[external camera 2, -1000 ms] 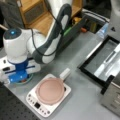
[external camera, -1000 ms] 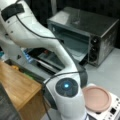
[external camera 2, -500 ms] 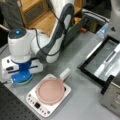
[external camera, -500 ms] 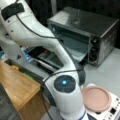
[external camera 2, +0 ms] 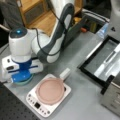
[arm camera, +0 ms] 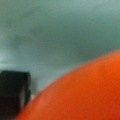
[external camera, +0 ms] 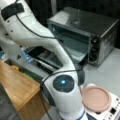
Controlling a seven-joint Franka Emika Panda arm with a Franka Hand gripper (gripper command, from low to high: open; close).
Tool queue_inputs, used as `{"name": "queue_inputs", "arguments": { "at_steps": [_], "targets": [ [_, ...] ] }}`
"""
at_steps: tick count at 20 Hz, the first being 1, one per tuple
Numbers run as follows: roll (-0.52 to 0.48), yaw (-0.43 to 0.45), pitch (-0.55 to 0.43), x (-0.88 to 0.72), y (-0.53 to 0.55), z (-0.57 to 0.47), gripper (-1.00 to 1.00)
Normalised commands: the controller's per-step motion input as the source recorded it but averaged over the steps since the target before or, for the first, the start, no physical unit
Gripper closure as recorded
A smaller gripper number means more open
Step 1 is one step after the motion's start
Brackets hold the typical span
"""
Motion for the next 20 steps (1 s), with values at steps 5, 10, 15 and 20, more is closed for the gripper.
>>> {"name": "queue_inputs", "arguments": {
  "at_steps": [5, 10, 15, 20],
  "targets": [
    [0.025, -0.092, 0.413, 0.71, -0.22, 0.26, 1.00],
    [0.051, -0.096, 0.390, 0.51, -0.11, 0.51, 1.00],
    [0.079, -0.132, 0.268, 0.31, 0.04, 0.40, 1.00],
    [0.020, -0.213, 0.213, 0.11, 0.16, 0.33, 1.00]
  ]
}}
